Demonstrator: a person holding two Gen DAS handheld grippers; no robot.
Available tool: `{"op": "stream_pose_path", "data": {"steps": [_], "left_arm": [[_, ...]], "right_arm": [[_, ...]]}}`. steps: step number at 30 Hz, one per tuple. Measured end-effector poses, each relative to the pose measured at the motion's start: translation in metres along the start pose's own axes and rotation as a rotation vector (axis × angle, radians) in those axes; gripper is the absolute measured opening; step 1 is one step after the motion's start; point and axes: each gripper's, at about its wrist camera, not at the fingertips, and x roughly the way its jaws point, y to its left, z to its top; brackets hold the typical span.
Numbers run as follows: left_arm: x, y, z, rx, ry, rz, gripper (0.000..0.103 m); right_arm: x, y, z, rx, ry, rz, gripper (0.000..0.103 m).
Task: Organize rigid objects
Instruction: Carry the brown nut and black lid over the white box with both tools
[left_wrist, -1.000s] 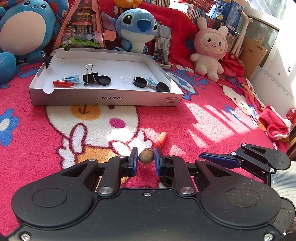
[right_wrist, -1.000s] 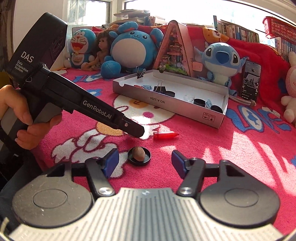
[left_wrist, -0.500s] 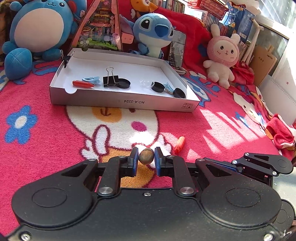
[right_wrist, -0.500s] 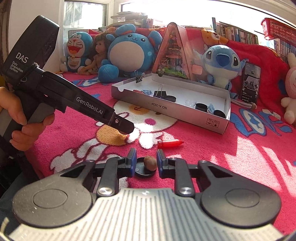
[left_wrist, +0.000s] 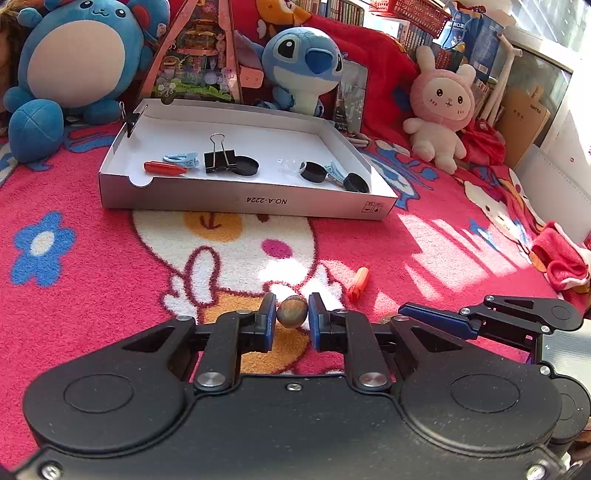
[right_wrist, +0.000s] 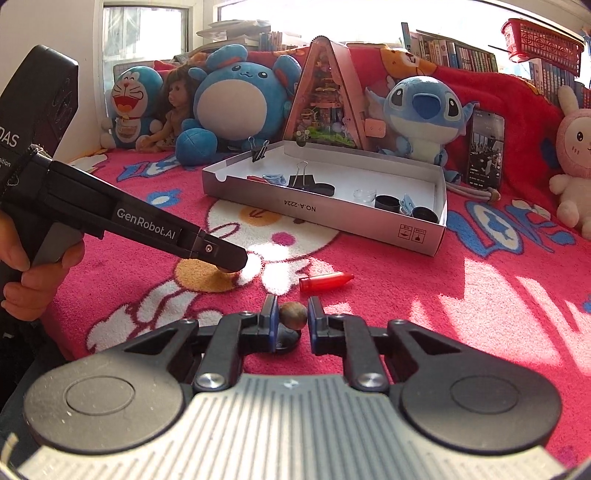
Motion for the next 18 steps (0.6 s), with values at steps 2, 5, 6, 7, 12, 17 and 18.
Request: {"op": "stream_pose_path", "data": {"steps": [2,5,6,7,12,17,18], "left_arm": [[-0.002,-0.002,-0.001,0.01,-0.003,-0.002,0.017],[-0.004,-0.005,-0.006,0.037,-0.003,0.001,0.018],[-0.003,-0.006,-0.008,0.044,-0.001,0.001,0.018],[-0.003,-0.007,-0.01,0.051,0.002,0.002,0.018],[0.0,-0.01,-0.014,0.063,0.003,0.007,0.019],[0.003,-0.014,-0.016,0.087,0.009,0.009,0.022],[0.004,-0.014,-0.016,0.085,0.011,0.016,0.018]], "right_arm": [[-0.001,-0.003,0.001,0.015,-0.01,-0.009,0.021],[-0.001,-0.007,0.002,0.034,-0.013,-0.025,0.021],[-0.001,-0.008,0.001,0.041,-0.013,-0.029,0.021],[-0.001,-0.009,0.001,0.045,-0.012,-0.031,0.021],[0.0,-0.012,0.0,0.059,-0.014,-0.047,0.021],[-0.001,-0.013,0.002,0.065,-0.021,-0.057,0.021],[-0.001,-0.013,0.002,0.068,-0.023,-0.062,0.021]]}}
